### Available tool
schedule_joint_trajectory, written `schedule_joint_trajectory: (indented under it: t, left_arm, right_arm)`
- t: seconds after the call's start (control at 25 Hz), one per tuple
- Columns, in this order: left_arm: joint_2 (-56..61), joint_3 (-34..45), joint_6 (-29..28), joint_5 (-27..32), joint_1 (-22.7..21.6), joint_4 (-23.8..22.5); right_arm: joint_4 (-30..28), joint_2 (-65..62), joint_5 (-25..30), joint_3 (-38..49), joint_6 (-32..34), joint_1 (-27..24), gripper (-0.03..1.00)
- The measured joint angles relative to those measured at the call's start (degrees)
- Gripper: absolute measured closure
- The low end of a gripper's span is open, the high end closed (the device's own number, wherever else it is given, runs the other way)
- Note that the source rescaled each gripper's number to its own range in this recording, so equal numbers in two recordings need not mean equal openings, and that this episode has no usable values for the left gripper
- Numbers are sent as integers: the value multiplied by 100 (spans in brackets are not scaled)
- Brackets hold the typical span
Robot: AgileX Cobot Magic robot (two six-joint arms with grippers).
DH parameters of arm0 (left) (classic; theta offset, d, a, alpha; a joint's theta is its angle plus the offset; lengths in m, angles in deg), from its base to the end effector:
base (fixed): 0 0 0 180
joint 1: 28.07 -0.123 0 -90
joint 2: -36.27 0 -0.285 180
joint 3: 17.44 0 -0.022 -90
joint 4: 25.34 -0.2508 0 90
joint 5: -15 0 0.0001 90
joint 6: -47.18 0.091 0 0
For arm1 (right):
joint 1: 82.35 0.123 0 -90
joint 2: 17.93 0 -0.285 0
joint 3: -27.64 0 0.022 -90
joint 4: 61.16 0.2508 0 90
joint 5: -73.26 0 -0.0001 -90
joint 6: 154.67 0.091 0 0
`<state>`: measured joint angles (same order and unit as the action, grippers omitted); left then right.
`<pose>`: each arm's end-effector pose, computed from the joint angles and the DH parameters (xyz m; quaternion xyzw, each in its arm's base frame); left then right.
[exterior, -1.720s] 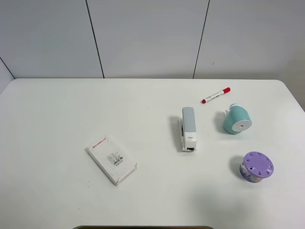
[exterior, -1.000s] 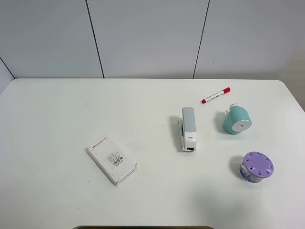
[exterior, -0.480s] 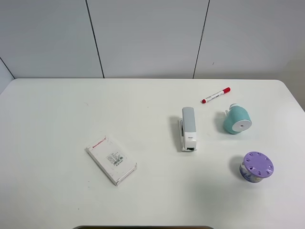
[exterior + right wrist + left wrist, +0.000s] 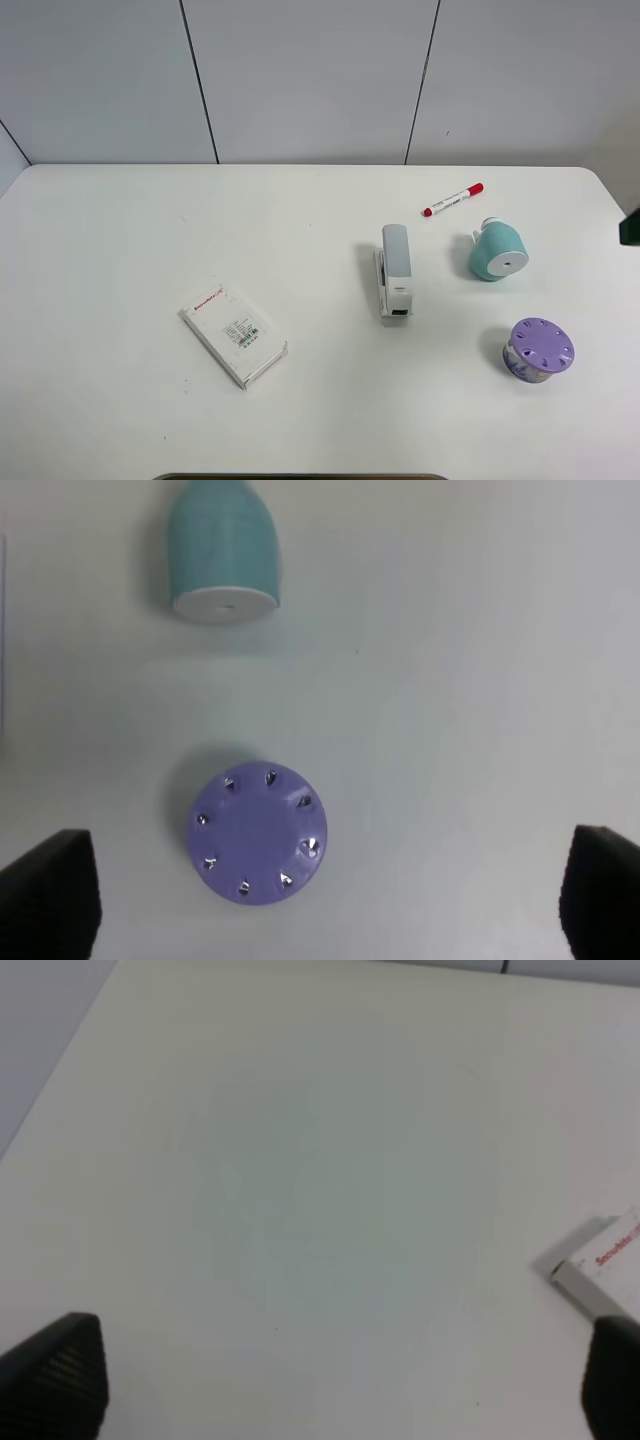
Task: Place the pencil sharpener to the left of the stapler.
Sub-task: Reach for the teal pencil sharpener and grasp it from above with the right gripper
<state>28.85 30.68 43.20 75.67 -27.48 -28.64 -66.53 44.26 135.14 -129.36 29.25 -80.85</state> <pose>-0.0067 0.0046 0.2797 -0.0264 0.8483 0.0077 0.5289 0.1646 -0.0032 0.3420 0.0108 0.9579 -0.0324 0.2850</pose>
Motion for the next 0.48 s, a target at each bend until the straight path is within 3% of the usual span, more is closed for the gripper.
schedule_joint_trajectory:
  t: [0.48]
  left_arm:
    - [0, 0, 0, 0, 0, 0]
  right_arm:
    - [424, 3092, 641, -2176, -13, 0, -3]
